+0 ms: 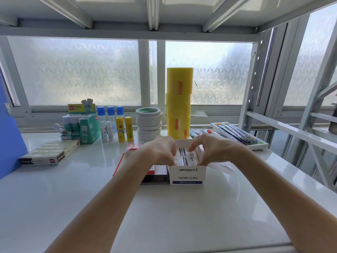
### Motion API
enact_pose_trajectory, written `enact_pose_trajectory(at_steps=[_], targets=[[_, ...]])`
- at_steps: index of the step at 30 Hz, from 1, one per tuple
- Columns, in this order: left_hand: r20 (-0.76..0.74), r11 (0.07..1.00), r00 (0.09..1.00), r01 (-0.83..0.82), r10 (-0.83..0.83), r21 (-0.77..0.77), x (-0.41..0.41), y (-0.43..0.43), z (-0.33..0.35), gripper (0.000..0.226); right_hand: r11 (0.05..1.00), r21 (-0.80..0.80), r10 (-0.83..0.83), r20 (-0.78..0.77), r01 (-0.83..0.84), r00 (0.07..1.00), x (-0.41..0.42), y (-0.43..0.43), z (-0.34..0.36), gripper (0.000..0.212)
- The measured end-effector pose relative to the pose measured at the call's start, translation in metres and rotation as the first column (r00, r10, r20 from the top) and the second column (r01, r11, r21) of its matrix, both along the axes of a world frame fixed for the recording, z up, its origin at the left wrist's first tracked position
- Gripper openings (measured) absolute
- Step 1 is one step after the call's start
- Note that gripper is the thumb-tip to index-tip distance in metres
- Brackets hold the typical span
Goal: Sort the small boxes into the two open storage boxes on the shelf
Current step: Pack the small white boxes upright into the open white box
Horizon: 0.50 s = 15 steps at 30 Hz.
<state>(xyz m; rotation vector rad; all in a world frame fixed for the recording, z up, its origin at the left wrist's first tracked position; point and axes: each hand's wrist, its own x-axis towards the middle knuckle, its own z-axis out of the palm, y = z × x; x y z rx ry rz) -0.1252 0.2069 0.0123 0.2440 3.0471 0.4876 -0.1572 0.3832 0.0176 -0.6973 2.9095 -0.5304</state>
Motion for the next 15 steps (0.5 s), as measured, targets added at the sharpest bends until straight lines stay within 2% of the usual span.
enact_pose_trajectory(at_steps=[5,11,13,15], targets=[[-0.004,0.999,1.000,0.024,-0.025,-0.044,0.000,0.002,-0.003,0.021,0.999,0.031,0.031,-0.025,-0.030,0.999,0.001,-0.002,0.001,0.047],[0.036,1.000,0.999,0.027,-0.027,-0.002,0.000,0.001,-0.001,0.020,1.000,0.006,0.031,-0.024,-0.031,0.999,0.002,-0.001,0.001,0.048],[0.076,0.994,0.995,0.061,-0.068,0.089,0.005,-0.002,0.005,0.017,0.999,-0.015,0.047,0.005,-0.047,0.999,0.002,0.002,0.002,0.048],[0.067,0.963,0.993,0.081,-0.102,0.255,0.014,-0.011,0.015,0.045,0.995,-0.064,0.078,0.036,-0.075,0.996,0.000,0.008,0.003,0.052]])
